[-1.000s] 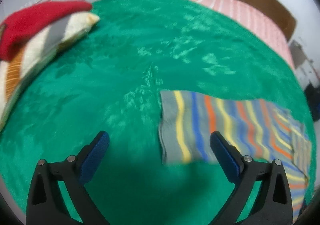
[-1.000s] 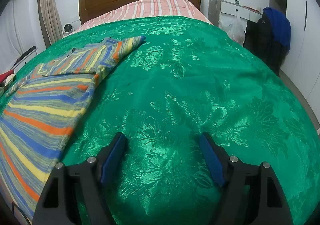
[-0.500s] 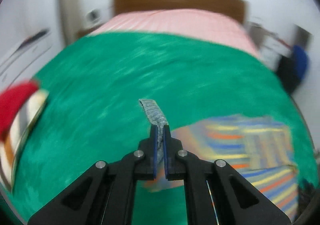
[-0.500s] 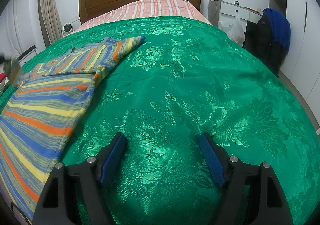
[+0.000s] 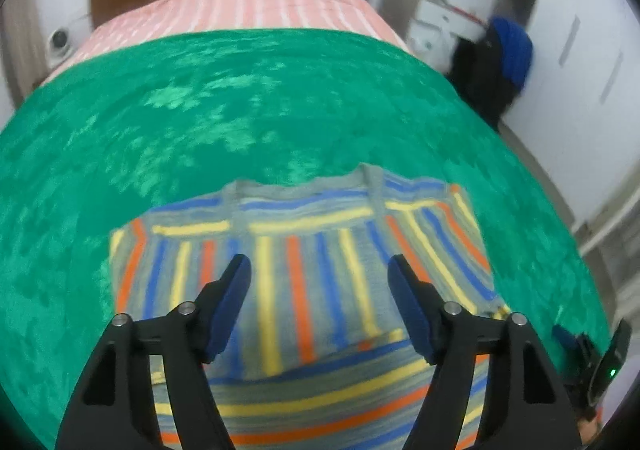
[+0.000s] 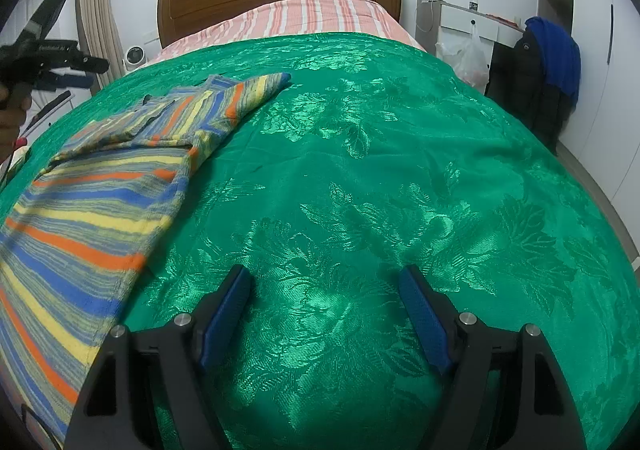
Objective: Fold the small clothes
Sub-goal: 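Open the left tool and release the sleeve onto the sweater, then grasp the sweater hem with the left tool while the right tool grasps it too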
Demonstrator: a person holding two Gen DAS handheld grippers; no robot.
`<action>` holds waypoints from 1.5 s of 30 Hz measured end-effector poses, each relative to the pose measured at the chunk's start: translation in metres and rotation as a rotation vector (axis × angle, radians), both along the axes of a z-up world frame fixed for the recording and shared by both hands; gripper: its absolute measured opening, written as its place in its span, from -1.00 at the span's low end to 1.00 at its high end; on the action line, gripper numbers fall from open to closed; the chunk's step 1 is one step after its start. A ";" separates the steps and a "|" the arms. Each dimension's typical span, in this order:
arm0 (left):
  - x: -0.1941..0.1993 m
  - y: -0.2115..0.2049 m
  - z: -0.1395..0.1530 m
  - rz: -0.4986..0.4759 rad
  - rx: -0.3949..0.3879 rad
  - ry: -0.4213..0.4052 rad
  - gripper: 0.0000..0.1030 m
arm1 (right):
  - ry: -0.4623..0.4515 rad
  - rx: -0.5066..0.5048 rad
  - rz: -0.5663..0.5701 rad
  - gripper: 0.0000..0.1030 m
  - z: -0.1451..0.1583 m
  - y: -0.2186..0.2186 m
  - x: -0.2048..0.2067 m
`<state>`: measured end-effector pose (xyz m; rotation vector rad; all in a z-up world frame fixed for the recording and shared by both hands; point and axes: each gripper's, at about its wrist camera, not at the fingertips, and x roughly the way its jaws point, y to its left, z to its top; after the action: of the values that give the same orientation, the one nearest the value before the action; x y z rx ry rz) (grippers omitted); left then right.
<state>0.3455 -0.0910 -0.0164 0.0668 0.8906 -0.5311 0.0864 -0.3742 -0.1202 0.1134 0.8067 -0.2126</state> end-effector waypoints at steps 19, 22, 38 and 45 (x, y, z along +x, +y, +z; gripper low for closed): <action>-0.067 0.205 -0.070 0.363 0.163 0.055 0.84 | -0.002 0.002 0.000 0.48 0.001 -0.001 -0.001; -0.102 0.222 -0.072 0.381 0.188 0.014 0.88 | -0.002 -0.001 -0.001 0.48 0.000 -0.002 0.000; -0.152 0.248 -0.113 0.428 0.131 -0.050 0.99 | -0.005 -0.025 -0.021 0.53 0.002 0.002 -0.007; -0.154 0.246 -0.116 0.433 0.147 -0.068 0.99 | -0.007 -0.022 -0.021 0.54 0.002 0.002 -0.008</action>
<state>0.1919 0.1550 -0.1319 0.0235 0.8456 -0.0593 0.0782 -0.3719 -0.1182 0.1021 0.7968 -0.2403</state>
